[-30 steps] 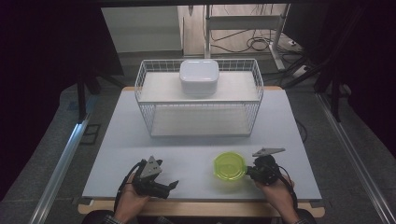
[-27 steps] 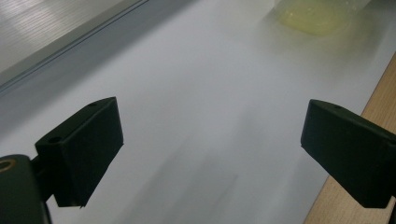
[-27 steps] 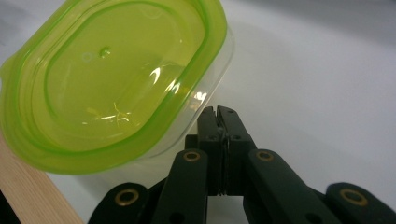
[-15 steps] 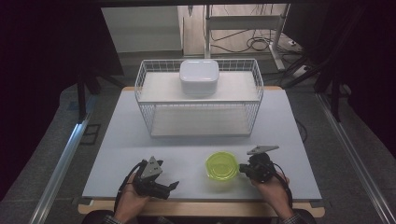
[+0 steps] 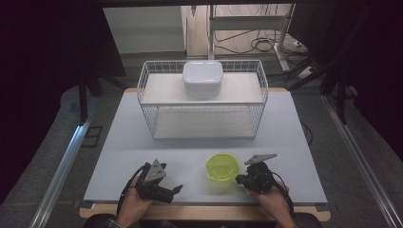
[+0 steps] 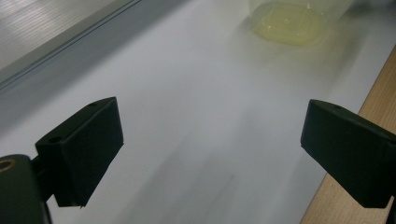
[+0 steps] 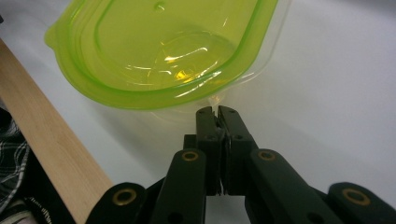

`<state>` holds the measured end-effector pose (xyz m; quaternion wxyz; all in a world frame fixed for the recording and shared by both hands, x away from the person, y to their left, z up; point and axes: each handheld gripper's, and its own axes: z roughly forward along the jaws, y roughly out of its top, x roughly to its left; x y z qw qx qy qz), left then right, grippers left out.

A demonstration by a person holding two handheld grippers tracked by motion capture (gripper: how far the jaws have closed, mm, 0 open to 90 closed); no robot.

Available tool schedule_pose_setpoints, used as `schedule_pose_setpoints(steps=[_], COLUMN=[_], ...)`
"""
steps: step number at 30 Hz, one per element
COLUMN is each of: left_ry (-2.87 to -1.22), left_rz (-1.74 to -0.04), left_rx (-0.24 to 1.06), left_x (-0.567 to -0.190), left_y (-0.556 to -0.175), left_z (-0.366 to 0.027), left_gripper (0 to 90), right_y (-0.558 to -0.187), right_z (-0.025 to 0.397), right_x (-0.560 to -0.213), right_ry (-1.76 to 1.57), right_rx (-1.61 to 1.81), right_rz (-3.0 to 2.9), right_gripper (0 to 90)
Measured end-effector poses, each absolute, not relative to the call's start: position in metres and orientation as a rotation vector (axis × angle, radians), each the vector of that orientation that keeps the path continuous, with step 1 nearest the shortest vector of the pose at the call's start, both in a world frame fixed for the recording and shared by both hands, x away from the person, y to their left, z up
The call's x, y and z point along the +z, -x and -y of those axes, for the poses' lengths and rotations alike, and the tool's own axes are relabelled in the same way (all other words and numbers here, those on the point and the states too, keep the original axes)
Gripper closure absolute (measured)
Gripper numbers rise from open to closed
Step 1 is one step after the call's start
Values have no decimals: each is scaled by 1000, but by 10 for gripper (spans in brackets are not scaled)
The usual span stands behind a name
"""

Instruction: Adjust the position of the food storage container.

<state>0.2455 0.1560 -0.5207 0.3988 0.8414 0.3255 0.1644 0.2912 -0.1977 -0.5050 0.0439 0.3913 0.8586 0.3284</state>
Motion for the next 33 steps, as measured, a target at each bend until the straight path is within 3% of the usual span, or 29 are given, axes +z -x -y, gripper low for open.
schedule_pose_setpoints(steps=[16, 23, 30, 33], left_ry=[-2125, -2130, -2124, -2121], left_rz=[-839, -846, -860, -871], left_rx=[414, 413, 419, 415], left_x=[-520, -521, -520, -521], left_y=[-246, -247, -247, -248], left_z=[-159, -161, -165, -167], left_gripper=[53, 53, 53, 53], right_y=[-318, -315, -311, -309], right_z=[156, 161, 183, 193], right_x=[-507, -509, -497, -489], right_ry=[-1106, -1103, -1062, -1008], right_rx=[1017, 1006, 1011, 1030], right_rz=[-2688, -2650, -2547, -2495], right_gripper=[877, 863, 685, 496])
